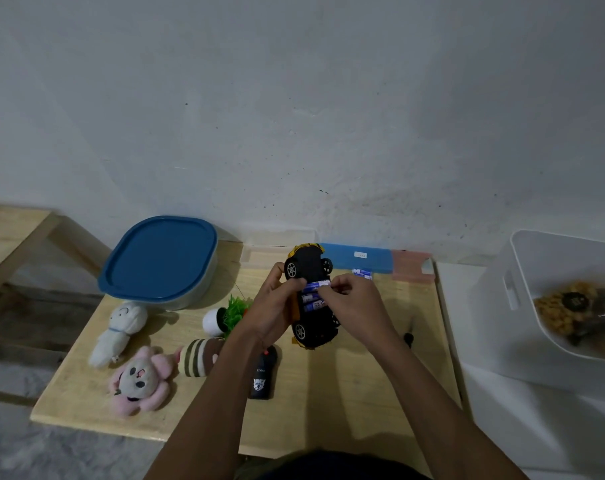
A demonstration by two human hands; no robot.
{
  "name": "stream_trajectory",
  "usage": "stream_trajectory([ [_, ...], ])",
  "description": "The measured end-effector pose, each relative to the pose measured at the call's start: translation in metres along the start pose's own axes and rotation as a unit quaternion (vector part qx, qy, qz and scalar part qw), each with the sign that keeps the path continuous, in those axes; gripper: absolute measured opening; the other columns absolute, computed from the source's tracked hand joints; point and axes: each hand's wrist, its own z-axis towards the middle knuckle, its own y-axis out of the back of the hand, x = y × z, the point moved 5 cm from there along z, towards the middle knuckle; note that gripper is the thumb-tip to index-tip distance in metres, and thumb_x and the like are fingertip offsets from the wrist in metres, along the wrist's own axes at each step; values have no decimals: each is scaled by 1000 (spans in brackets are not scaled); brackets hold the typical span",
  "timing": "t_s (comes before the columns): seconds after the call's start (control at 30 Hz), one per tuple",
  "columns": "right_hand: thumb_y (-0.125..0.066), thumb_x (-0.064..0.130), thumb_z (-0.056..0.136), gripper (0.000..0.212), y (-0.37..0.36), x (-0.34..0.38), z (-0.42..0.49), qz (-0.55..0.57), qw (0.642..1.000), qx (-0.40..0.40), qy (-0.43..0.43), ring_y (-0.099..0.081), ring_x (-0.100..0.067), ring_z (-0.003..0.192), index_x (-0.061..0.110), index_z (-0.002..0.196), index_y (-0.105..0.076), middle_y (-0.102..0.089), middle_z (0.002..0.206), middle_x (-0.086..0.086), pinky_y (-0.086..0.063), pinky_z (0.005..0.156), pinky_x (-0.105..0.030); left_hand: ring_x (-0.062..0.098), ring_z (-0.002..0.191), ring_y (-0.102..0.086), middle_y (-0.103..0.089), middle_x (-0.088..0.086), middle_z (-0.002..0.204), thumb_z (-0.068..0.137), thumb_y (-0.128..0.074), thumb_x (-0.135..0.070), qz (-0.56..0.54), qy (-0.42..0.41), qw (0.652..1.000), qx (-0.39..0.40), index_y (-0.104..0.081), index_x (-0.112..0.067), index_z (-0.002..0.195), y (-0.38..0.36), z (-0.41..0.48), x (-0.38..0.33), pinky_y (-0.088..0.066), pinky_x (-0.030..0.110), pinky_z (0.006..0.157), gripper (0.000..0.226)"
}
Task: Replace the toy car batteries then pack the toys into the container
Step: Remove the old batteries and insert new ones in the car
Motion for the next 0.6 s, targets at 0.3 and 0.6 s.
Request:
stream_trajectory([
  [0.3,-73,31,85,14,8,6,-6,97,994,-22,49,-64,-2,90,19,91,-68,-69,95,4,-50,64,-10,34,100,-65,-64,21,118,81,-60,-12,-23,-1,1000,-10,-50,-9,129,-1,0,-4,-58,47,81,49],
  [0.6,-75,27,82,16,2,30,-12,241,968,-18,61,-71,-10,89,24,97,-72,-75,95,3,-56,73,-21,37,110,-61,-58,26,129,93,-52,-12,-7,-13,1000,0,-46,-9,138,-7,1,-10,-55,48,90,46],
])
